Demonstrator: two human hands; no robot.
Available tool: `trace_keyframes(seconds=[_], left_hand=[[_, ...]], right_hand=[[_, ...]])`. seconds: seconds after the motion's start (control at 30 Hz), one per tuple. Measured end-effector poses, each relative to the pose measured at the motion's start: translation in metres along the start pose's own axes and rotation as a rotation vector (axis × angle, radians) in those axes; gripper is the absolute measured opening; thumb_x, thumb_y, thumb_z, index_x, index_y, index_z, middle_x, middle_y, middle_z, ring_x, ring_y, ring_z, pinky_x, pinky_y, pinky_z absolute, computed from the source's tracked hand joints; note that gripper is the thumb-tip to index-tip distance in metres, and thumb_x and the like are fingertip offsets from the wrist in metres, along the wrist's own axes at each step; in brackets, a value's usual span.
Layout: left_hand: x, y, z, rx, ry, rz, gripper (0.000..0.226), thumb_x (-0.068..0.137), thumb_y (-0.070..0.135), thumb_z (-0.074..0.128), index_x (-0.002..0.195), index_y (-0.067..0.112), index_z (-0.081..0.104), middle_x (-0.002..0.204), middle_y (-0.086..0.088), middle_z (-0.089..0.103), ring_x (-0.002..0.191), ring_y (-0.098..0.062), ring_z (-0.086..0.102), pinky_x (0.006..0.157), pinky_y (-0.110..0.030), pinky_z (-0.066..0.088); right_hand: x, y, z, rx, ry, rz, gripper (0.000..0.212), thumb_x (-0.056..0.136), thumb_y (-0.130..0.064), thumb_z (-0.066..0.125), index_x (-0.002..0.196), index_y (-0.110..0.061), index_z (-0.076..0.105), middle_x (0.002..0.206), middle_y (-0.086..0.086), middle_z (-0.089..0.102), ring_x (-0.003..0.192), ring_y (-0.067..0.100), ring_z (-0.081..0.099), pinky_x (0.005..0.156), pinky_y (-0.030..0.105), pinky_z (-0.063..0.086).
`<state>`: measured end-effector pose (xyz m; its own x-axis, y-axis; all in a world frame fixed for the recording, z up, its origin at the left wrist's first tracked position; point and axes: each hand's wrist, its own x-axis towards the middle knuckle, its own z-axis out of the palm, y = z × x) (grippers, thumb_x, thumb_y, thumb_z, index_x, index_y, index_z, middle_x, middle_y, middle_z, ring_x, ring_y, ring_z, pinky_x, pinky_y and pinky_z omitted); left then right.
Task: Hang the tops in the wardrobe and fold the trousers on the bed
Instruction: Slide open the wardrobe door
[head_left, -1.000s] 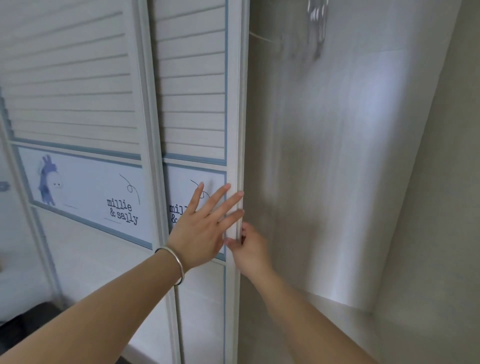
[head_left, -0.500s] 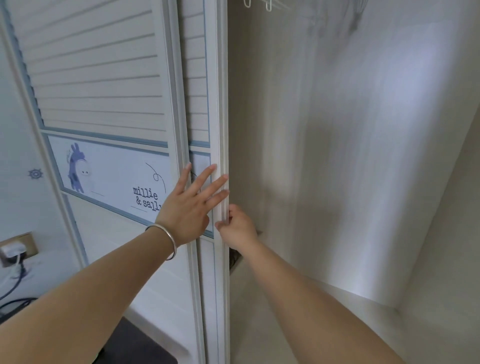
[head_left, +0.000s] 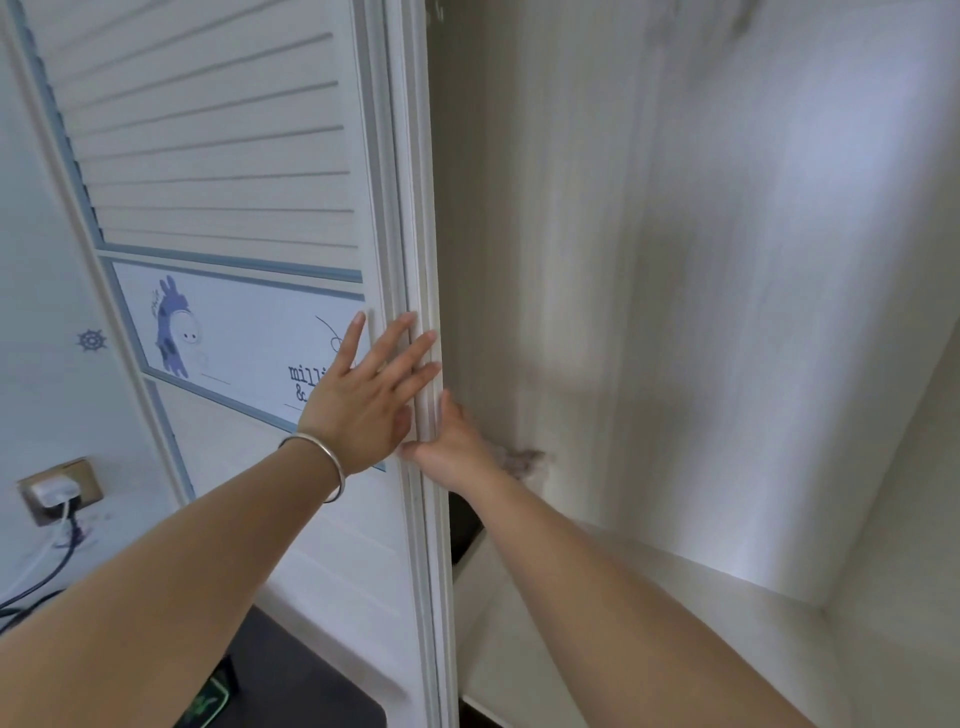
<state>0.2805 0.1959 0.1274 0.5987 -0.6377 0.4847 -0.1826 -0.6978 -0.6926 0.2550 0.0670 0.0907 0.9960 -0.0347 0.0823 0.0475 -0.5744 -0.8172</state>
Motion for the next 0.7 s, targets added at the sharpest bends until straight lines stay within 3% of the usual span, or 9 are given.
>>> trace_keyframes(seconds=[0.07,0.2,0.37,0.47,0.53,0.6,0.7], left_hand=[[0.000,-0.001,0.001,0.039,-0.016,0.021,0.059,0.097,0.045,0.015,0.150,0.025,0.001,0.148,-0.007,-0.027,0.128,-0.031,-0.044,0.102,-0.057,-0.031],[0.000,-0.001,-0.002,0.078,-0.010,0.020,0.058,0.097,0.048,0.015,0.150,0.026,0.009,0.158,-0.007,-0.008,0.130,-0.032,-0.036,0.101,-0.057,-0.030],[-0.001,0.000,-0.003,0.091,-0.023,0.014,0.058,0.097,0.048,0.014,0.150,0.025,0.008,0.158,-0.008,-0.009,0.130,-0.033,-0.037,0.101,-0.057,-0.029],[-0.003,0.003,-0.004,0.049,-0.045,0.006,0.058,0.097,0.048,0.020,0.149,0.027,0.013,0.158,-0.008,-0.006,0.132,-0.033,-0.035,0.102,-0.057,-0.028],[-0.011,0.004,-0.007,-0.038,-0.008,0.000,0.056,0.091,0.046,0.043,0.143,0.028,0.034,0.156,-0.009,0.019,0.143,-0.033,-0.012,0.110,-0.056,-0.015],[-0.025,0.004,-0.013,-0.134,0.068,-0.020,0.054,0.081,0.042,0.060,0.132,0.026,0.052,0.146,-0.008,0.042,0.142,-0.032,0.017,0.114,-0.057,0.005],[-0.063,0.002,-0.037,-0.191,0.116,-0.177,0.044,0.086,0.044,0.049,0.125,0.026,0.056,0.140,-0.005,0.049,0.137,-0.032,0.033,0.113,-0.058,0.017]], right_hand=[[0.004,-0.003,0.004,0.006,-0.002,-0.005,0.093,0.085,-0.038,0.061,0.150,-0.022,-0.003,0.158,0.001,0.005,0.144,0.023,0.017,0.110,0.035,0.027],[0.010,-0.005,0.013,0.021,0.025,-0.014,0.096,0.082,-0.041,0.064,0.150,-0.021,0.000,0.156,0.003,0.009,0.142,0.024,0.020,0.110,0.037,0.030],[0.011,-0.003,0.015,-0.012,0.042,-0.023,0.098,0.082,-0.041,0.064,0.150,-0.019,-0.002,0.155,0.004,0.008,0.143,0.024,0.015,0.112,0.037,0.027],[0.005,-0.001,0.014,-0.102,0.033,-0.026,0.088,0.086,-0.036,0.059,0.150,-0.018,0.001,0.154,0.008,0.012,0.142,0.026,0.019,0.111,0.038,0.030],[-0.008,0.002,0.014,-0.180,0.100,-0.079,0.075,0.087,-0.029,0.057,0.148,-0.019,0.013,0.147,0.009,0.025,0.135,0.026,0.029,0.104,0.037,0.038],[-0.026,0.002,0.013,-0.254,0.228,-0.168,0.068,0.086,-0.024,0.057,0.144,-0.021,0.022,0.139,0.006,0.032,0.128,0.024,0.034,0.098,0.035,0.039],[-0.062,-0.008,0.015,-0.314,0.324,-0.327,0.065,0.088,-0.033,0.055,0.144,-0.022,0.023,0.146,0.002,0.026,0.133,0.022,0.029,0.104,0.034,0.036]])
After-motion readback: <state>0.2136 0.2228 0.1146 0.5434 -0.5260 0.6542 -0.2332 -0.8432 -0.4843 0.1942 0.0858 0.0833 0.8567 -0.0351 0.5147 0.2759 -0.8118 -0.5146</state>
